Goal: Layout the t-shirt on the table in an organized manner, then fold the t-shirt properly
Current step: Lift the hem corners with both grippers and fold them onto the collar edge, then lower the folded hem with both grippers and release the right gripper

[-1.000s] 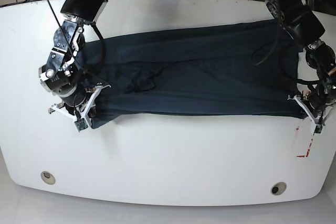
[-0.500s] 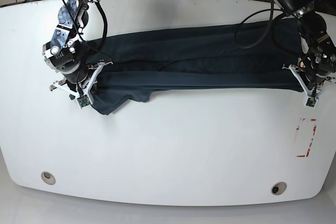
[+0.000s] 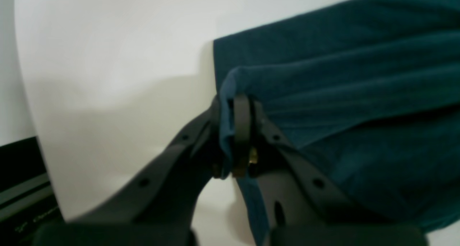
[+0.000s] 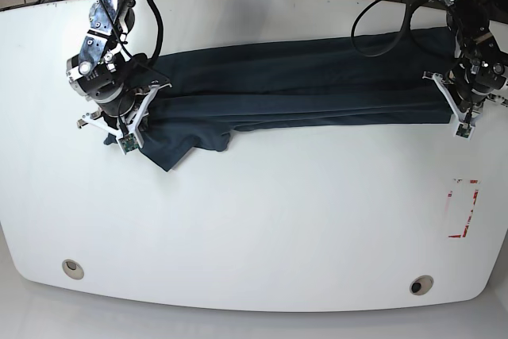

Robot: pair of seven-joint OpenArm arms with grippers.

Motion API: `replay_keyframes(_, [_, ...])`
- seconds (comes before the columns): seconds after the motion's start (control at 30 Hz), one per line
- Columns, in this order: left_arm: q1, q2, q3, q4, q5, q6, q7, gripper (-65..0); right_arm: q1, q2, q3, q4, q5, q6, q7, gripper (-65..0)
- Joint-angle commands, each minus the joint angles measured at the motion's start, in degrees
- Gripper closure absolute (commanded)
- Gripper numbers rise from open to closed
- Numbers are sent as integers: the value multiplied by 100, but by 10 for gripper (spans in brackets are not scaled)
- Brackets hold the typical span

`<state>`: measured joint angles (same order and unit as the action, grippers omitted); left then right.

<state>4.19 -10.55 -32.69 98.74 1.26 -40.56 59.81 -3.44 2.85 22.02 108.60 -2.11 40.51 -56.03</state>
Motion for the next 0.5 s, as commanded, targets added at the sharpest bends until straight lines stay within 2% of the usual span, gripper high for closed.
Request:
replay_keyframes(0.0, [-10,-101,-41,117,98,56,-25,-10,15,71,18,99,-31,-51,51,-2])
replay_keyframes(0.13, [105,-101,-32,117,107,56,-25,-11,-91,71,18,99,-31,-51,43,-16])
replay_keyframes(0.3, [157,-110,-15,109,107,56,-16,-29,-223,71,18,116,-40,-51,43,-193])
replay_keyframes(0.33, [184,-119,-6,109,107,56,-16,-65,-267,71,18,125,-40,-51,43,-271])
replay_keyframes(0.4, [210,-119,-6,135,107,56,-16,-126,-311,71,18,169,-31,-51,43,-358])
replay_keyframes(0.47, [210,-110,-6,144,107,56,-16,-189,-319,71,18,274,-31,-51,43,-419])
